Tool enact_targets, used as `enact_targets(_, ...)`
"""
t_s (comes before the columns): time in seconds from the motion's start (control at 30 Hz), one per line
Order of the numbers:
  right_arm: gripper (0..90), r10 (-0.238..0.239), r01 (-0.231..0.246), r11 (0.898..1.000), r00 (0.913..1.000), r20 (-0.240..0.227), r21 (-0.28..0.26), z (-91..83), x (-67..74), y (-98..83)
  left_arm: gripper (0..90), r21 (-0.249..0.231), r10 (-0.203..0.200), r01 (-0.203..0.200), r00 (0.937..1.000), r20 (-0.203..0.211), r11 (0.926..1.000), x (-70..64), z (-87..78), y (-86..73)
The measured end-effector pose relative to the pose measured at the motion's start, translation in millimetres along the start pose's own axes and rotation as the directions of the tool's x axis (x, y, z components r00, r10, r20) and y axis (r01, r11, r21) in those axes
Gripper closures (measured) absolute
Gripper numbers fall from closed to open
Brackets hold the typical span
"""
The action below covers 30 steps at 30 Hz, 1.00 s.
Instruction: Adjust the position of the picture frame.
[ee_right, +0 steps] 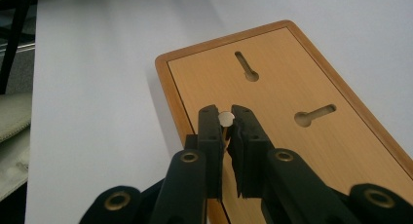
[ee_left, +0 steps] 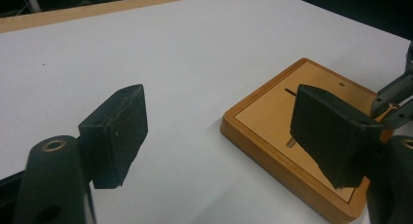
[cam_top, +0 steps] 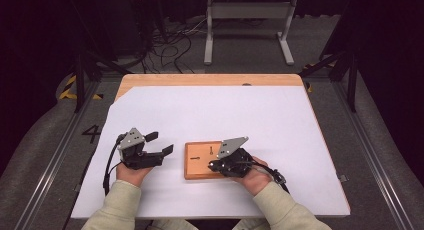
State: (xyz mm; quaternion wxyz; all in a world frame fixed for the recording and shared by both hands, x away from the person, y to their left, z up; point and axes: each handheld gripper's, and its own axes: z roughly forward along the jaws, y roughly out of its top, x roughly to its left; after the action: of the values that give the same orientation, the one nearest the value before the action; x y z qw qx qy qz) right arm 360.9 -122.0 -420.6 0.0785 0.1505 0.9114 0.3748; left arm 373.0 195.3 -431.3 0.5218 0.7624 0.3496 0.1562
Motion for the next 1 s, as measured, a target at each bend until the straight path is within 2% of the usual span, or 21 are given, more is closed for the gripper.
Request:
enact_targets(0.3, 81.6, 0.000, 0.000, 1.000, 1.0000, -0.003, -0.010, -1.4, -0.1, -1.4, 25.2, 0.015, -0.021, 0.020, 0.9997, 0.011, 0.9997, 0.8, 1.9, 1.6)
enact_targets(0.57, 74.1, -0.012, 0.012, 0.996, 0.9999, 0.004, -0.091, -27.0, -2.8, -0.8, 28.4, 0.038, -0.059, 0.058, 0.9979, 0.029, 0.9976, 3.4, 2.4, 7.1)
enact_targets(0.77, 72.3, -0.022, 0.021, 0.997, 0.9997, -0.007, -0.073, -17.4, -3.8, -2.7, 28.5, 0.060, -0.051, 0.049, 0.9981, 0.035, 0.9970, 0.7, 5.8, 11.1)
enact_targets(0.9, 76.9, -0.035, 0.033, 0.997, 0.9992, -0.022, -0.071, -9.9, -5.4, -2.4, 28.2, 0.078, -0.057, 0.053, 0.9975, 0.042, 0.9955, -0.1, 7.3, 10.7)
enact_targets(1.0, 82.7, -0.069, 0.068, 0.995, 0.9974, -0.022, -0.067, -7.0, -3.1, -0.7, 28.1, 0.080, -0.057, 0.053, 0.9972, 0.049, 0.9954, 0.3, 7.6, 10.8)
